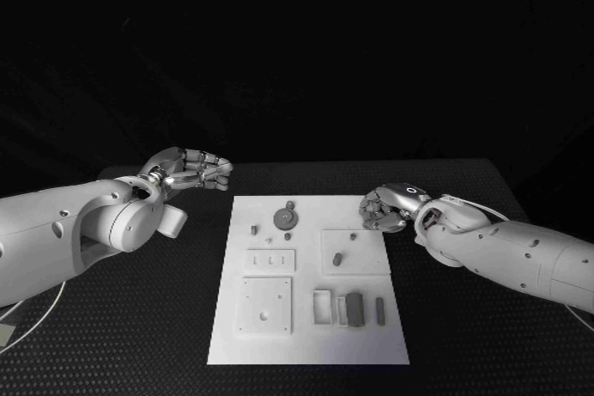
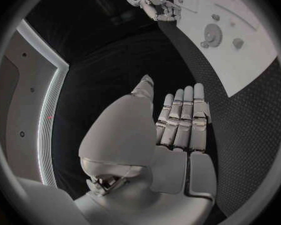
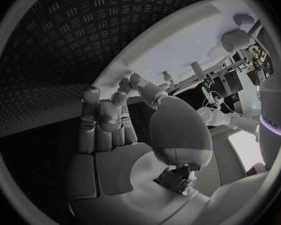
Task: Assemble the parts on the task board
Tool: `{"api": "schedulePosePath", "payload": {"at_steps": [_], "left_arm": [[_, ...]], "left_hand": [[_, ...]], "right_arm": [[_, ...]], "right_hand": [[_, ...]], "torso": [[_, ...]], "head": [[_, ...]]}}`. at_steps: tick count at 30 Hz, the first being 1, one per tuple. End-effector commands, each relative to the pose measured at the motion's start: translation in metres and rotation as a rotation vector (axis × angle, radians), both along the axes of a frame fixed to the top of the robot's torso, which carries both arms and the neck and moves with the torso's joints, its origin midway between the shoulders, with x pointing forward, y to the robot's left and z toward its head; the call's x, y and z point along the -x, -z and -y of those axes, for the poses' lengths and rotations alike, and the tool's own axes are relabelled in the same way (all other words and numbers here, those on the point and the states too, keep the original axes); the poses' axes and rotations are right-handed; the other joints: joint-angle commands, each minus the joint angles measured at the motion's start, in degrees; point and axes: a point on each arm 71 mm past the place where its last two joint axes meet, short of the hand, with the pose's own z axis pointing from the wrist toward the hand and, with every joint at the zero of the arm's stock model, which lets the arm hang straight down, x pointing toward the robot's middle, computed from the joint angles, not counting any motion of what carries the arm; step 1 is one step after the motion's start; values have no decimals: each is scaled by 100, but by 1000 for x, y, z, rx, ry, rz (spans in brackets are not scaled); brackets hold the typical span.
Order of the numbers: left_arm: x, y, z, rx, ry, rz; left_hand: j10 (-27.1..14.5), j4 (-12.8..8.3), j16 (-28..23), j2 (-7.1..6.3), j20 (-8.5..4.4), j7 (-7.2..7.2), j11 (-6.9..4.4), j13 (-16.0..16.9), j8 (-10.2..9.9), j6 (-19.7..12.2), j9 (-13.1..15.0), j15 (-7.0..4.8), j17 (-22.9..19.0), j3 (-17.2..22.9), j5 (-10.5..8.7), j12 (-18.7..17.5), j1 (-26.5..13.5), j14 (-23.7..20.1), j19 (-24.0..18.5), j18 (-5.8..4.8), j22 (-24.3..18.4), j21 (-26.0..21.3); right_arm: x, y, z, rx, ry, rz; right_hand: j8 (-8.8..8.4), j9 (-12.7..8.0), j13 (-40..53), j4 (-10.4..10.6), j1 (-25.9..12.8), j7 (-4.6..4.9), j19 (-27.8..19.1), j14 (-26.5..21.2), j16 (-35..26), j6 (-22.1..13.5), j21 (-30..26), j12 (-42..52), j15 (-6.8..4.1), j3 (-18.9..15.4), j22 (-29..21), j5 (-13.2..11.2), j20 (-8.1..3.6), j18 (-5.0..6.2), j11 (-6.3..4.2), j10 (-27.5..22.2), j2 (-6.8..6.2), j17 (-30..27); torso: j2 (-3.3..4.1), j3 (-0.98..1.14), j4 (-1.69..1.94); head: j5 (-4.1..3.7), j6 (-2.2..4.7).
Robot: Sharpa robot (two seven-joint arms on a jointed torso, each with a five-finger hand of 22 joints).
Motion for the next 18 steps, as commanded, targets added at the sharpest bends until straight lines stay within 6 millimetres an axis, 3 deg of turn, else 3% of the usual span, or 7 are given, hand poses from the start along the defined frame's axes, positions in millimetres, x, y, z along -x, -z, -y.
{"api": "schedulePosePath", "payload": {"at_steps": [1,8,12,18], "left_arm": [[1,-1,2,3,21,6],[1,0,5,-33,34,1],[3,3,7,-78,54,-25],[7,10,17,-224,134,-78]], "left_hand": [[-13,11,-27,-9,0,132,7,-2,6,55,-4,3,10,4,25,-24,21,19,27,67,9,-37],[61,12,9,4,-21,137,-22,15,33,114,3,-27,44,-7,25,7,-2,102,88,79,29,-11],[312,13,209,6,-138,99,-127,84,96,261,16,-178,194,-39,23,127,-81,455,405,127,133,165],[907,21,569,-19,-400,-77,-406,321,265,693,48,-465,577,-182,-1,426,-578,988,932,163,413,538]], "right_arm": [[1,-2,-3,7,1,37],[2,-17,-19,10,-22,83],[1,-31,-30,21,-35,107],[5,-55,-61,25,-72,138]], "right_hand": [[-8,40,219,-29,-27,22,17,-41,46,68,57,329,-72,31,132,9,-14,166,29,-118,10,32],[-19,71,297,-29,-29,17,32,-20,92,94,117,516,-76,40,132,8,-31,166,24,-147,-1,61],[-24,83,319,-24,-26,14,52,-2,118,103,145,590,-80,43,130,8,-43,166,20,-130,-15,77],[-42,85,328,-11,-26,17,68,7,139,86,165,635,-79,50,128,9,-54,166,23,-127,-40,91]], "torso": [[-2,2,4],[-3,-5,-8],[-8,-12,-6],[-14,-14,-6]], "head": [[5,-4],[25,24],[29,56],[64,104]]}}
